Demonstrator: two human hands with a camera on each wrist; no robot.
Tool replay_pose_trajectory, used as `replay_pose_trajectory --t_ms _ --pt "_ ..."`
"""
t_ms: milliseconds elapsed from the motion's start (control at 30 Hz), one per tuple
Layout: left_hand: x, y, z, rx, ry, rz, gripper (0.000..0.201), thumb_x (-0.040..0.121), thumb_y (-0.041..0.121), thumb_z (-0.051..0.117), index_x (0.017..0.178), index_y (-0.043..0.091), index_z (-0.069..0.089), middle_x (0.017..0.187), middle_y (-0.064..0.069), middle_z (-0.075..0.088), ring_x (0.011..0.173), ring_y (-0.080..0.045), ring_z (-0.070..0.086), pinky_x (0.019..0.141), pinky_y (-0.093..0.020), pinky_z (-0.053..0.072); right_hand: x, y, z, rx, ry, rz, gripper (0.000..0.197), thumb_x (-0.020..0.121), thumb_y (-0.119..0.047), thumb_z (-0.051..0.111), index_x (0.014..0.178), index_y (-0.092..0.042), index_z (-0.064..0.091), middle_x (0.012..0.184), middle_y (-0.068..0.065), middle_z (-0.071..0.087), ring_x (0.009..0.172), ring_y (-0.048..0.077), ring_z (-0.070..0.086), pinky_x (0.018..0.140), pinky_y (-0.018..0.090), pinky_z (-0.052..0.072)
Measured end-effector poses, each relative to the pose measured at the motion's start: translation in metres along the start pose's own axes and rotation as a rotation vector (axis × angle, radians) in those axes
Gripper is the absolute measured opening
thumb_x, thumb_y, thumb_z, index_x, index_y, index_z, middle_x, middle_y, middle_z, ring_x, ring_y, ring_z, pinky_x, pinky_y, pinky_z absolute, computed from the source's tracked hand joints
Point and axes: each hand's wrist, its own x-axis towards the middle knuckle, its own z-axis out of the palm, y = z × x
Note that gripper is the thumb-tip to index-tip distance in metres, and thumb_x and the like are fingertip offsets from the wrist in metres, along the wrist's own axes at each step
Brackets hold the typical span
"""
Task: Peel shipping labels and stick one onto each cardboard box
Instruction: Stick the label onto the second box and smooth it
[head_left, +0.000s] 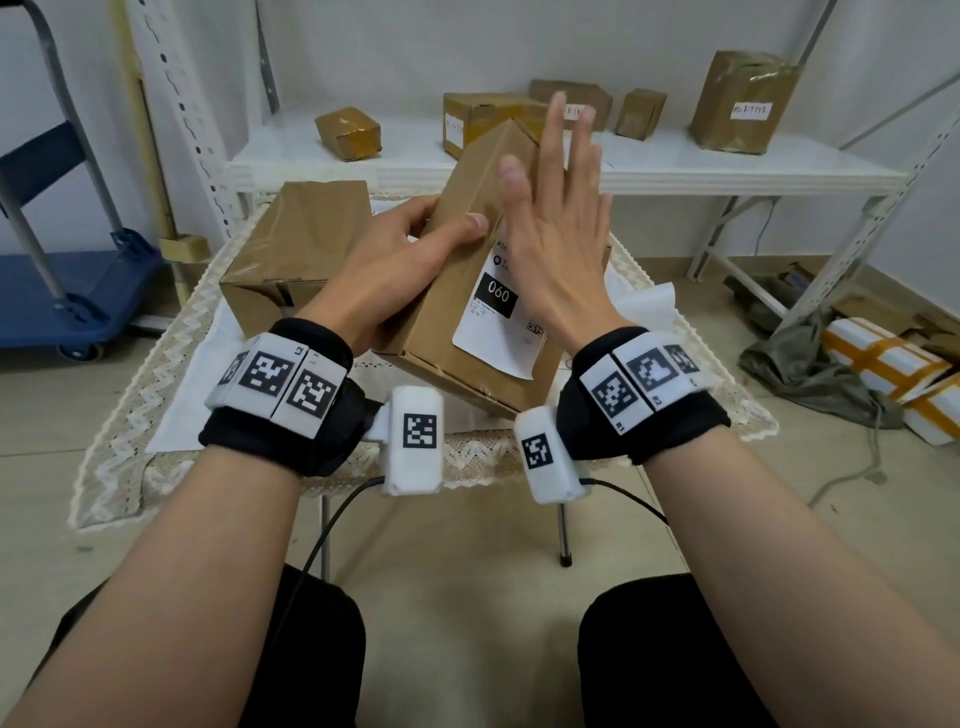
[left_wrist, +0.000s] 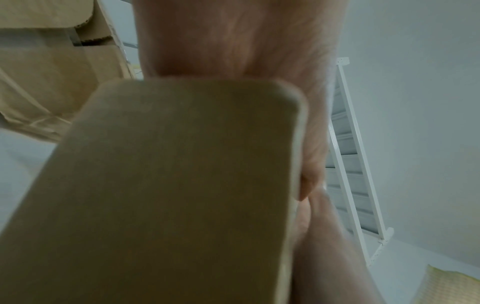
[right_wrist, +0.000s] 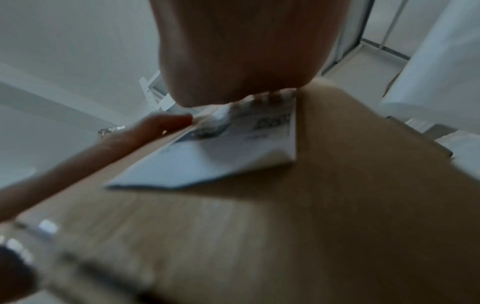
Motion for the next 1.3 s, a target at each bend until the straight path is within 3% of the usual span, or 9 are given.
replay_pose_trajectory --t_ms 167,367,533,733,1067,1200,1300 --pt "-0.005 0.004 0.000 0.026 -0.011 0.053 0.051 0.078 0.058 0.069 0.123 0.033 0.068 0.107 0.012 0.070 0.097 -0.012 0.074 0.092 -0.041 0.059 -0.002 -0.003 0.003 -0.081 0.012 -0.012 0.069 0.105 -0.057 0.020 0.162 -0.029 -0.007 0.170 0.001 -0.017 0.156 0.027 -0.015 0.124 0.058 -0.007" --pt "-0.007 0.007 0.003 0.043 -0.065 0.084 0.045 0.090 0.048 0.070 0.131 0.031 0.062 0.115 0.007 0.067 0.093 -0.013 0.075 0.084 -0.037 0.060 0.008 -0.005 -0.006 -0.071 0.068 0.029 0.071 0.105 -0.057 0.022 0.162 -0.027 -0.007 0.170 0.003 -0.015 0.157 0.028 -0.012 0.124 0.056 -0.005" --pt "-0.005 0.007 0.006 0.015 -0.045 0.062 0.053 0.083 0.054 0.070 0.130 0.030 0.063 0.110 0.010 0.066 0.091 -0.013 0.075 0.079 -0.034 0.059 0.010 0.000 -0.008 0.011 0.087 0.072 0.069 0.105 -0.055 0.020 0.162 -0.026 -0.008 0.170 0.005 -0.015 0.157 0.027 -0.012 0.124 0.056 -0.007" --pt "-0.003 0.000 0.000 -0.072 0.003 0.008 0.055 0.077 0.054 0.073 0.126 0.030 0.067 0.117 0.003 0.073 0.097 -0.017 0.076 0.090 -0.042 0.060 0.002 0.008 -0.005 -0.022 0.041 0.077 0.069 0.106 -0.056 0.020 0.162 -0.028 -0.010 0.169 0.003 -0.019 0.156 0.027 -0.015 0.123 0.057 -0.010" --pt "-0.011 0.005 -0.009 -0.174 -0.022 -0.017 0.049 0.078 0.048 0.072 0.123 0.027 0.069 0.118 -0.006 0.074 0.094 -0.022 0.076 0.076 -0.036 0.059 0.004 0.019 -0.005 -0.084 0.003 0.099 0.071 0.105 -0.059 0.019 0.161 -0.028 -0.012 0.169 0.004 -0.020 0.156 0.027 -0.017 0.123 0.056 -0.011" --pt "-0.010 0.004 -0.011 -0.212 -0.004 -0.015 0.046 0.082 0.044 0.071 0.122 0.023 0.069 0.118 -0.008 0.075 0.094 -0.023 0.075 0.076 -0.035 0.060 0.007 0.023 -0.008 -0.052 -0.011 0.154 0.071 0.105 -0.058 0.019 0.161 -0.028 -0.013 0.168 0.004 -0.022 0.155 0.028 -0.018 0.123 0.058 -0.011" --pt "-0.009 0.003 -0.012 -0.245 0.014 -0.013 0.036 0.090 0.039 0.068 0.121 0.021 0.069 0.115 -0.008 0.076 0.093 -0.022 0.074 0.078 -0.035 0.060 0.004 0.018 -0.008 -0.055 -0.004 0.110 0.071 0.105 -0.057 0.019 0.161 -0.028 -0.013 0.168 0.004 -0.022 0.155 0.028 -0.017 0.123 0.056 -0.011"
